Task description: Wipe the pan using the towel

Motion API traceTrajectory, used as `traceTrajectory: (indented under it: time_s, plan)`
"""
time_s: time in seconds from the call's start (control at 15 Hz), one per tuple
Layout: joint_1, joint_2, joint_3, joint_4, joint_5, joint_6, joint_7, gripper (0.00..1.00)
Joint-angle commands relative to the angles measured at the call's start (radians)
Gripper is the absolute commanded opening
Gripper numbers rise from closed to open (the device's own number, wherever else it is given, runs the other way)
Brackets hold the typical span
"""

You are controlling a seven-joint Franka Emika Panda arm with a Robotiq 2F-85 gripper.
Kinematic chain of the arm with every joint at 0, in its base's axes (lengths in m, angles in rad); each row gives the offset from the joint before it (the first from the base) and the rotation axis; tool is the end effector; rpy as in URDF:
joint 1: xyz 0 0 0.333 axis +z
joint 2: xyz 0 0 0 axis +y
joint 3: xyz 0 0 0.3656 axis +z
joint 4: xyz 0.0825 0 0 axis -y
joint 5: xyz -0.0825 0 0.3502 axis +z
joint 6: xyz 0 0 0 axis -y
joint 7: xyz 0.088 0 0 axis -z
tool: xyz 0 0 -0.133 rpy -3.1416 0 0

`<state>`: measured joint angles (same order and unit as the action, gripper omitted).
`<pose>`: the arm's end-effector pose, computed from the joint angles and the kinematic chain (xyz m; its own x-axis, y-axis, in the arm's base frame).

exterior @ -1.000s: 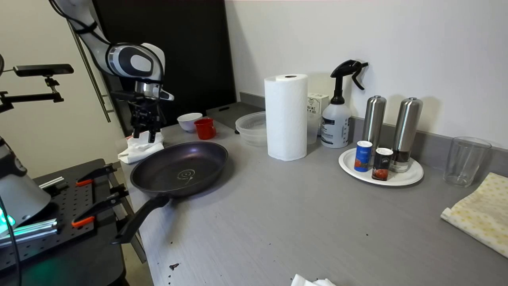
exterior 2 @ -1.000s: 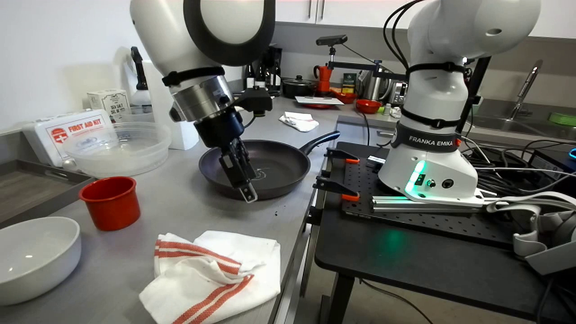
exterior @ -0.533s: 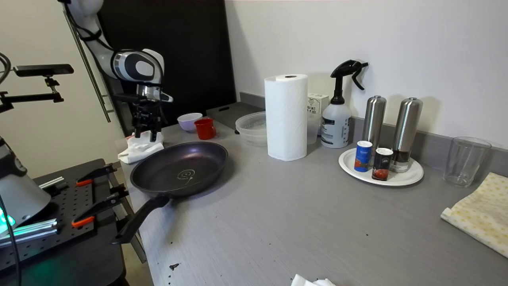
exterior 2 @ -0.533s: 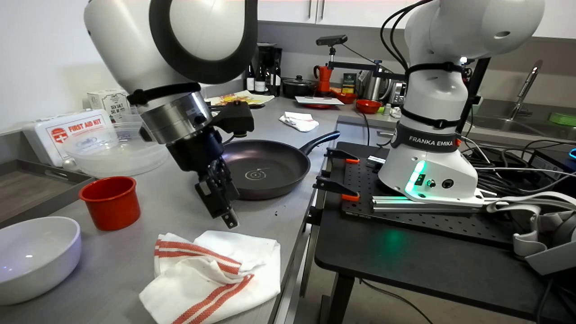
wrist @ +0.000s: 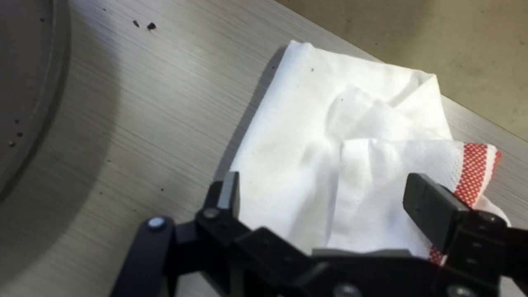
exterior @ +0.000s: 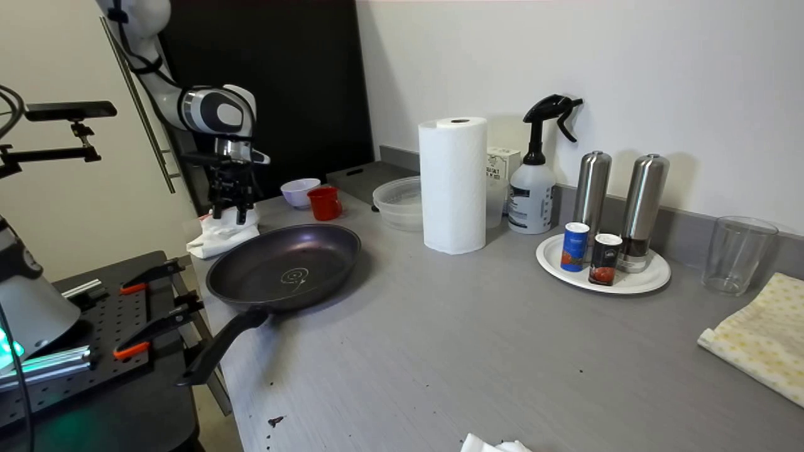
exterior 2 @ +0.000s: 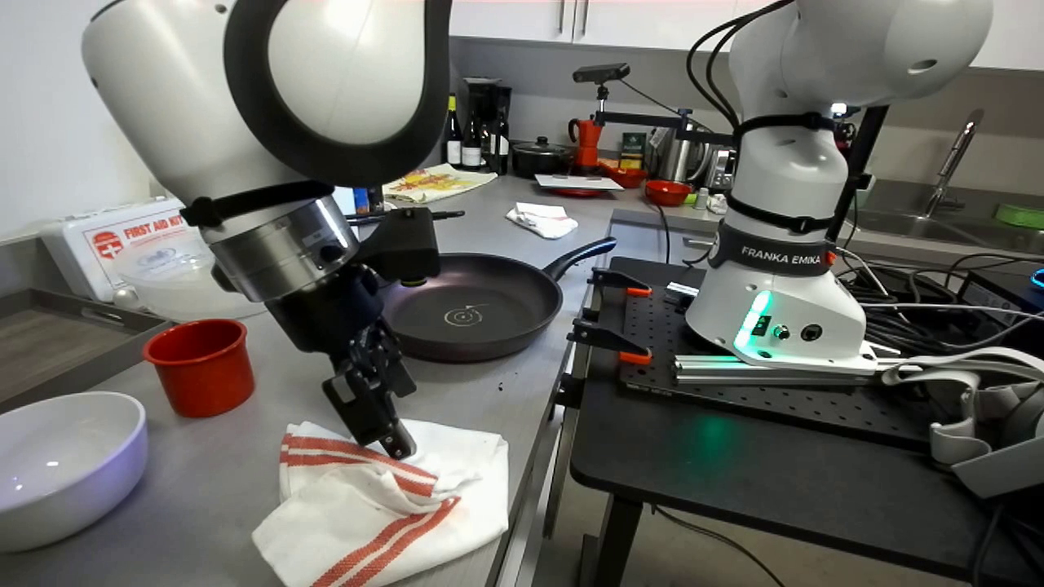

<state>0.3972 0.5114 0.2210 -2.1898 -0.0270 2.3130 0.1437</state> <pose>0.4129 0.2956 0.1795 0.8143 0.4432 -0.3748 0.4625 -0.8856 -0.0423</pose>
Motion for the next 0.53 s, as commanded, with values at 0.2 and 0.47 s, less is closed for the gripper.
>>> traceTrajectory:
  time_s: [0.2,0.47]
  plan:
    - [0.060,0.026,0.002,0.010,-0.029,0.029,0.093,1.00]
    - [0.105,0.041,0.000,0.009,-0.041,0.053,0.147,1.00]
